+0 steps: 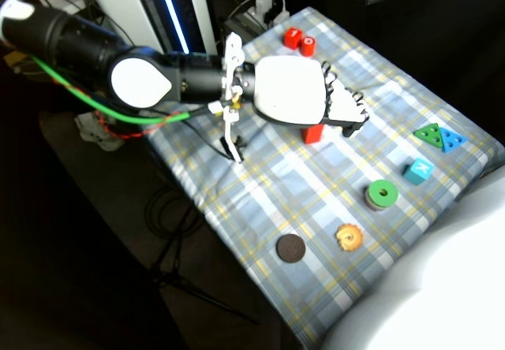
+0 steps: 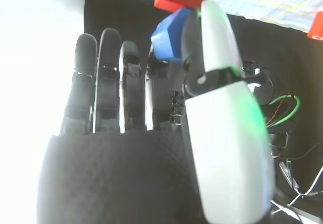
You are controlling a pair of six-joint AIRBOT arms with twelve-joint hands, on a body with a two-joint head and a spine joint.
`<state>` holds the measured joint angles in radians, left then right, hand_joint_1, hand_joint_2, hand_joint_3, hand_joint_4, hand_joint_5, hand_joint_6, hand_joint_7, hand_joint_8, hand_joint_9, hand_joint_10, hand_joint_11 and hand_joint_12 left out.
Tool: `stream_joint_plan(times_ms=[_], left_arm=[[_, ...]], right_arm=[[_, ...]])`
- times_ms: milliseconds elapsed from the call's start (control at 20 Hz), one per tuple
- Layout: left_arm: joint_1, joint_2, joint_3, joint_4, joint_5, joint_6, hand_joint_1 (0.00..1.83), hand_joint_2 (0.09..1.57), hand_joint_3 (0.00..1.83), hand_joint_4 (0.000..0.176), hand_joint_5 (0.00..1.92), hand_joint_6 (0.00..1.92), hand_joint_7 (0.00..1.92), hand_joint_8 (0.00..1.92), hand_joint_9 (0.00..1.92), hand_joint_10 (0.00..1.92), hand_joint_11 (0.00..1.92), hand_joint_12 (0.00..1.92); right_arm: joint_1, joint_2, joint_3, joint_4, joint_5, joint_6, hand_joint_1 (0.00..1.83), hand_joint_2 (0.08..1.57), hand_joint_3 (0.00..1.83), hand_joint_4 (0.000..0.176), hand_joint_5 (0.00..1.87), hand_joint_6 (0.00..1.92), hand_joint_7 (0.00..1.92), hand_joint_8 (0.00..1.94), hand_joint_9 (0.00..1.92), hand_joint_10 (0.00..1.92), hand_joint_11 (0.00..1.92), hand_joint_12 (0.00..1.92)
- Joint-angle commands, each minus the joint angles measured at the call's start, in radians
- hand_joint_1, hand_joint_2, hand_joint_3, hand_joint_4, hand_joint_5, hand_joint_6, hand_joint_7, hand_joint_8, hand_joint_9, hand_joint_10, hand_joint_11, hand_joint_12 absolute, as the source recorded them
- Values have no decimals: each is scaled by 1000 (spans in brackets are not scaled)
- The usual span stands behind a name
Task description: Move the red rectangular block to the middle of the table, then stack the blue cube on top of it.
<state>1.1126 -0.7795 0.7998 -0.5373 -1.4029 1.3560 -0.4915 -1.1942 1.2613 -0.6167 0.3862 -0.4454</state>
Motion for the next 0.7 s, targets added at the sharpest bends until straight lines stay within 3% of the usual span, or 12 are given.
stream_joint_plan(times_ms=[0, 50, 100, 200, 250, 350, 450, 500, 550, 650], left_arm=[[-6, -1, 4, 23, -125, -10, 1078, 1421, 0, 28, 71, 3, 0, 0, 0, 0, 0, 0], [-6, -1, 4, 23, -125, -10, 1093, 1413, 0, 26, 74, 3, 0, 0, 0, 0, 0, 0], [-6, -1, 4, 23, -125, -10, 1098, 1413, 0, 12, 73, 3, 0, 0, 0, 0, 0, 0], [-6, -1, 4, 23, -125, -10, 1062, 1422, 0, 27, 70, 1, 0, 0, 0, 0, 0, 0], [-6, -1, 4, 23, -125, -10, 1085, 1418, 0, 12, 71, 1, 0, 0, 0, 0, 0, 0], [-6, -1, 4, 23, -125, -10, 1097, 1415, 0, 19, 73, 2, 0, 0, 0, 0, 0, 0], [-6, -1, 3, 23, -127, -10, 1086, 1415, 0, 27, 69, 0, 0, 0, 0, 0, 0, 0], [-6, -1, 4, 23, -126, -10, 1089, 1420, 0, 19, 68, 0, 0, 0, 0, 0, 0, 0], [-6, -2, 4, 23, -127, -10, 1069, 1422, 0, 24, 66, 0, 0, 0, 0, 0, 0, 0], [-6, -2, 3, 23, -127, -10, 1063, 1424, 1, 18, 65, 0, 0, 0, 0, 0, 0, 0]], right_arm=[[7, -1, -2, 29, 105, 4, 1109, 1203, 1, 0, 804, 1257, 421, 455, 121, 647, 0, 1071], [7, -1, -2, 29, 105, 4, 1114, 1194, 1, 0, 821, 1232, 511, 476, 197, 793, 0, 1359], [7, -1, -2, 29, 105, 4, 1115, 1195, 2, 0, 820, 1233, 574, 624, 279, 1035, 31, 1624], [7, -1, -2, 29, 105, 4, 1099, 1220, 0, 0, 778, 1293, 417, 928, 144, 1226, 0, 1629], [7, -1, -2, 29, 105, 4, 1105, 1214, 0, 0, 788, 1280, 402, 871, 128, 1086, 0, 1519], [7, -1, -2, 29, 105, 4, 1116, 1196, 0, 0, 821, 1234, 506, 777, 221, 980, 0, 1528], [7, -1, -3, 29, 105, 4, 1118, 1192, 0, 0, 826, 1225, 476, 739, 207, 949, 0, 1497], [7, -1, -3, 29, 105, 4, 1118, 1191, 0, 0, 828, 1223, 458, 677, 166, 883, 0, 1416], [7, -1, -3, 29, 105, 4, 1118, 1188, 1, 0, 833, 1215, 478, 620, 174, 845, 0, 1416], [7, -1, -3, 28, 105, 4, 1118, 1187, 0, 0, 835, 1211, 506, 597, 205, 855, 0, 1454]])
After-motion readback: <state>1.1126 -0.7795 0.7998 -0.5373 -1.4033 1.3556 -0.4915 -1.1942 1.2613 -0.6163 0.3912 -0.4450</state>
